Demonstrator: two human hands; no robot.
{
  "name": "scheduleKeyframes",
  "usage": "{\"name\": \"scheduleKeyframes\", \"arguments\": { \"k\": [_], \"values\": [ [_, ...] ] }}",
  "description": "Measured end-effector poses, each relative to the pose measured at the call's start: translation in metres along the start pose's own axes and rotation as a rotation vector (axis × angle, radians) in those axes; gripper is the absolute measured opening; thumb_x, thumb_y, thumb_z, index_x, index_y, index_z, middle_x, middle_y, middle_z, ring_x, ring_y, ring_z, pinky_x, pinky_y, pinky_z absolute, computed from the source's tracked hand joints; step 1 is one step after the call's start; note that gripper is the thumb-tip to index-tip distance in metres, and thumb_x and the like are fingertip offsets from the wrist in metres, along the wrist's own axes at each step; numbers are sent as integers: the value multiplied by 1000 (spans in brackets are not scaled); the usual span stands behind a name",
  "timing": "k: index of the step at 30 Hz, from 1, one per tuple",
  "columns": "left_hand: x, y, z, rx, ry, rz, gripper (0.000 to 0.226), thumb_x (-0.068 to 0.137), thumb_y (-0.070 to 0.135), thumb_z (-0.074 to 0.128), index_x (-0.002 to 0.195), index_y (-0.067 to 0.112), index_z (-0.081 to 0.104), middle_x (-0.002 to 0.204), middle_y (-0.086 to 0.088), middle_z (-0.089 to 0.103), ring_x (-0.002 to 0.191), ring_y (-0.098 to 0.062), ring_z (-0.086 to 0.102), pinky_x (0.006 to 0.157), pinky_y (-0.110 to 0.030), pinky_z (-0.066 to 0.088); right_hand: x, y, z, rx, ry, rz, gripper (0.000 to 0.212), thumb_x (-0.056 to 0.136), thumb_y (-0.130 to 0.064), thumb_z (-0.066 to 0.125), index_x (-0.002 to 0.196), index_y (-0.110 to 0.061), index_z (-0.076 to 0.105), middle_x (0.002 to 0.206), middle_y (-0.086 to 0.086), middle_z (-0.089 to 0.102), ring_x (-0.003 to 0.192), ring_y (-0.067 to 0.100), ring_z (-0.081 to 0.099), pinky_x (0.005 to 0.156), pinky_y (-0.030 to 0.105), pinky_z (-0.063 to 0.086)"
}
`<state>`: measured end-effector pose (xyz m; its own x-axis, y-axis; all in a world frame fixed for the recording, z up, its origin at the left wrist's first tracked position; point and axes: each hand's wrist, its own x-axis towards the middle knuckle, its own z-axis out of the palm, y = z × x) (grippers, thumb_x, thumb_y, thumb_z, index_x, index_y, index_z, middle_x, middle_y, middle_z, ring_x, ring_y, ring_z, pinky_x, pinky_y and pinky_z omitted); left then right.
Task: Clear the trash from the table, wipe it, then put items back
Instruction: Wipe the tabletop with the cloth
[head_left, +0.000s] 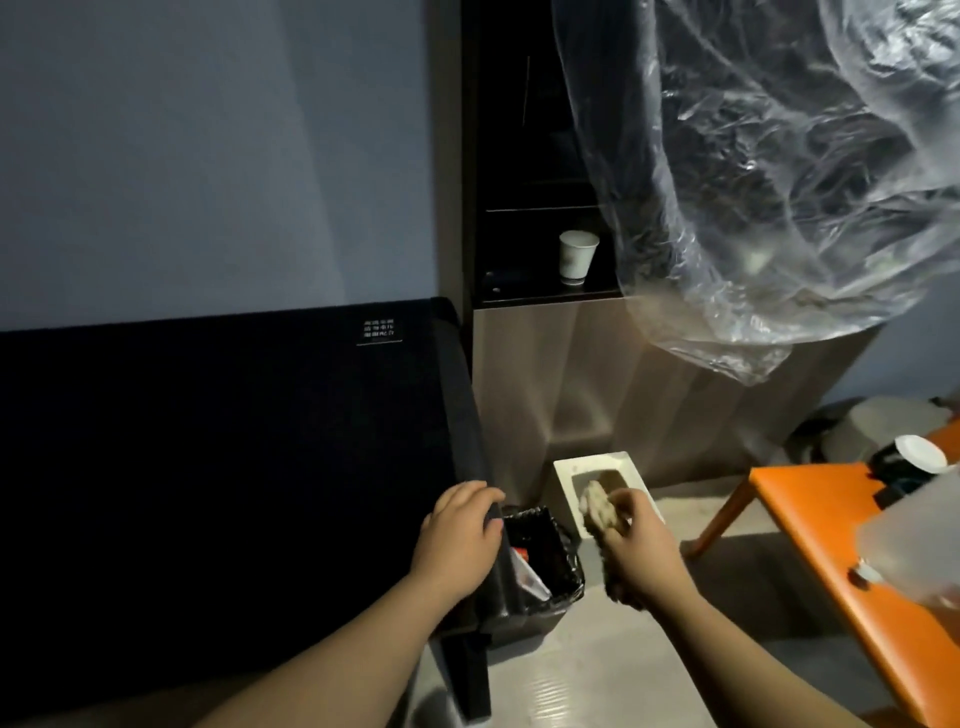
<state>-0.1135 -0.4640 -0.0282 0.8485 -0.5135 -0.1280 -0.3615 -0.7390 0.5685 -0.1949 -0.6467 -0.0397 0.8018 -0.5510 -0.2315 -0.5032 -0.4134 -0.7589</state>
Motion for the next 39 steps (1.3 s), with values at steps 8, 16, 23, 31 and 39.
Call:
{"name": "scheduleKeyframes", "arguments": {
  "k": [8, 16, 23, 31, 39],
  "values": [
    [66, 45, -38, -331, -166, -44, 49, 96, 31, 51, 142, 27, 39, 145, 3, 42, 132, -13, 40, 107, -21, 31, 54, -67, -15, 147, -229, -328, 32, 74, 1, 66, 84, -29, 64, 87, -8, 69, 78, -2, 62, 71, 11, 47],
    [127, 50, -80, -403, 83, -97, 11, 89, 15, 59, 95, 23, 64, 94, 3, 64, 92, -13, 60, 76, -23, 46, 106, -104, -32, 273, -261, -286, 32, 77, -22, 76, 105, -27, 62, 100, -8, 67, 91, 7, 64, 71, 14, 48],
    [171, 59, -107, -850, 106, -287, 33, 86, -11, 46, 77, 15, 64, 85, -9, 66, 87, -24, 66, 78, -39, 58, 145, -118, -42, 517, -356, -145, 19, 81, -7, 70, 97, -17, 69, 90, 8, 71, 75, 18, 66, 61, 30, 52],
    [248, 99, -113, -1480, 74, -424, 8, 92, 10, 57, 86, 6, 61, 84, -11, 62, 81, -25, 62, 82, -41, 52, 245, -153, -65, 516, -144, -279, 22, 78, 12, 54, 80, -8, 63, 65, 5, 61, 50, 13, 53, 44, 24, 45],
    [337, 121, -93, -1215, -43, -562, 35, 87, -2, 61, 107, 25, 51, 107, -13, 66, 86, -26, 67, 70, -42, 55, 345, -156, -80, 504, -129, -298, 28, 80, 3, 63, 88, -24, 63, 90, 1, 66, 87, 17, 61, 79, 36, 52]
  ]
}}
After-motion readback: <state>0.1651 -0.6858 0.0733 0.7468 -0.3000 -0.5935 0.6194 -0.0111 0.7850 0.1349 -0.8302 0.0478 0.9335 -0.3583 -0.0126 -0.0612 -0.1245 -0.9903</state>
